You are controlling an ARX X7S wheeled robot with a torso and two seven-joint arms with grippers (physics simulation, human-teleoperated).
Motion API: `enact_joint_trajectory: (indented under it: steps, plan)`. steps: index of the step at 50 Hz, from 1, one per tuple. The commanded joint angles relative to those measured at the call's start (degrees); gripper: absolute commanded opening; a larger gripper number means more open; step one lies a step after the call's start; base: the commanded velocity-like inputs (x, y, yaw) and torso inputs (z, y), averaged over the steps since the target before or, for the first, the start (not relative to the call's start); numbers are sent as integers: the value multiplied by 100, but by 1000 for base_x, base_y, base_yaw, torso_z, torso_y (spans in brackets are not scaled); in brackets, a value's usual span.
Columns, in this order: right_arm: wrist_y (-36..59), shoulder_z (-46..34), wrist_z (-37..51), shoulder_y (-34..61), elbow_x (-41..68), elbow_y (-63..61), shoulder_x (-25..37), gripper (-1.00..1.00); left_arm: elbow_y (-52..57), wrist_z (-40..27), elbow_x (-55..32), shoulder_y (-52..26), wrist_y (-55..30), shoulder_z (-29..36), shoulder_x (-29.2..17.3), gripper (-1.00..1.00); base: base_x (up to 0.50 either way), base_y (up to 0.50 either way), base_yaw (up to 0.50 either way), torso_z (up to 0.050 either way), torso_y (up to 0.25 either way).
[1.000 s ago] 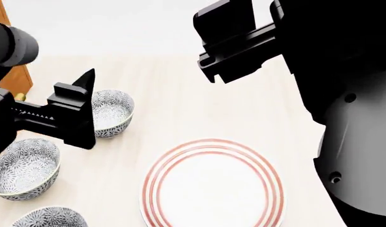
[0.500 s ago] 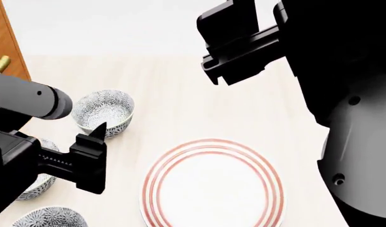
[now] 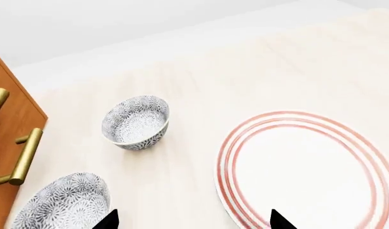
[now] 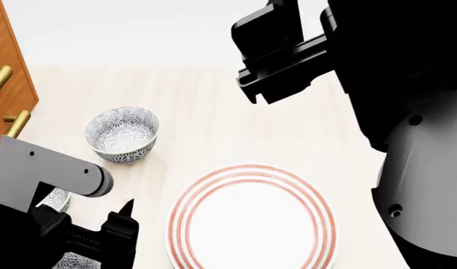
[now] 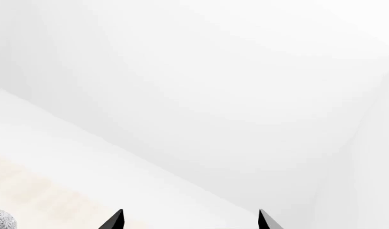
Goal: Put the bowl at the front on the plate.
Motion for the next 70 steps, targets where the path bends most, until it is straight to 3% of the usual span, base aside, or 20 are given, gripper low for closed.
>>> enact_joint_trajectory:
  steps: [1, 36, 70]
  plan:
    - [-45, -42, -68, -19, -62, -6, 6, 100, -39, 255, 398, 347, 28, 134, -21, 100, 0, 0, 0, 0, 0]
    - [-118, -142, -19, 58, 55, -29, 85, 100, -178, 311, 620, 945, 149, 481, -129, 100, 0, 0, 0, 0, 0]
    - [-300, -173, -64, -64, -38, -161, 187, 100, -500, 975, 1389, 1386, 405, 828, -229, 100, 0, 0, 0, 0, 0]
